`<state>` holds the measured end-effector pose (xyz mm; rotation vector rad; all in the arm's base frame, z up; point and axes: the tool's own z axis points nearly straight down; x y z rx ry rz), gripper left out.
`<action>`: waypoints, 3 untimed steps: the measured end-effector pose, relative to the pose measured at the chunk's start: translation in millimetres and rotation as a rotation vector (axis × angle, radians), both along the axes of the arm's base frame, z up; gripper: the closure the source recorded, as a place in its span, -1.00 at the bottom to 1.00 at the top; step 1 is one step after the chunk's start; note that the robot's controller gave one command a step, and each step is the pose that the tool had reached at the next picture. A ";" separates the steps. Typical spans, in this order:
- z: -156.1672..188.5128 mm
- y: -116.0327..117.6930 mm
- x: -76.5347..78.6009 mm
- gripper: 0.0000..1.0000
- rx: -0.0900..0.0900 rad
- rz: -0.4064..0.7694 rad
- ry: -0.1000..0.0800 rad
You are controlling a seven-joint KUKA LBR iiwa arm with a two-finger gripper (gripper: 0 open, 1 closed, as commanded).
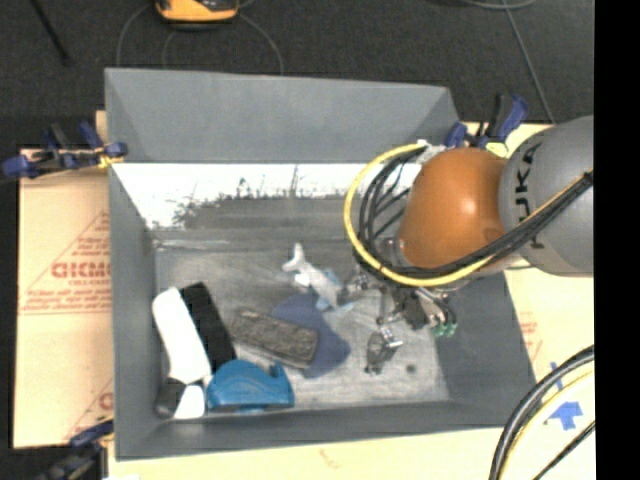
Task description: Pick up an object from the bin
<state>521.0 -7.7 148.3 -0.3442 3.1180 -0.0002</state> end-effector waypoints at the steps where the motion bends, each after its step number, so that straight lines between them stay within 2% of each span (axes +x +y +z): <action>1: -0.1 -0.2 0.0 -1.00 0.000 0.000 0.000; 2: 25.8 21.9 -19.6 -1.00 -0.002 0.082 0.008; 3: -6.8 36.9 13.8 -1.00 0.000 0.111 -0.009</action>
Offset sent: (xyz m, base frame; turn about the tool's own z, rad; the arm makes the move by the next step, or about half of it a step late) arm -0.0396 0.0535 0.0631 -0.1887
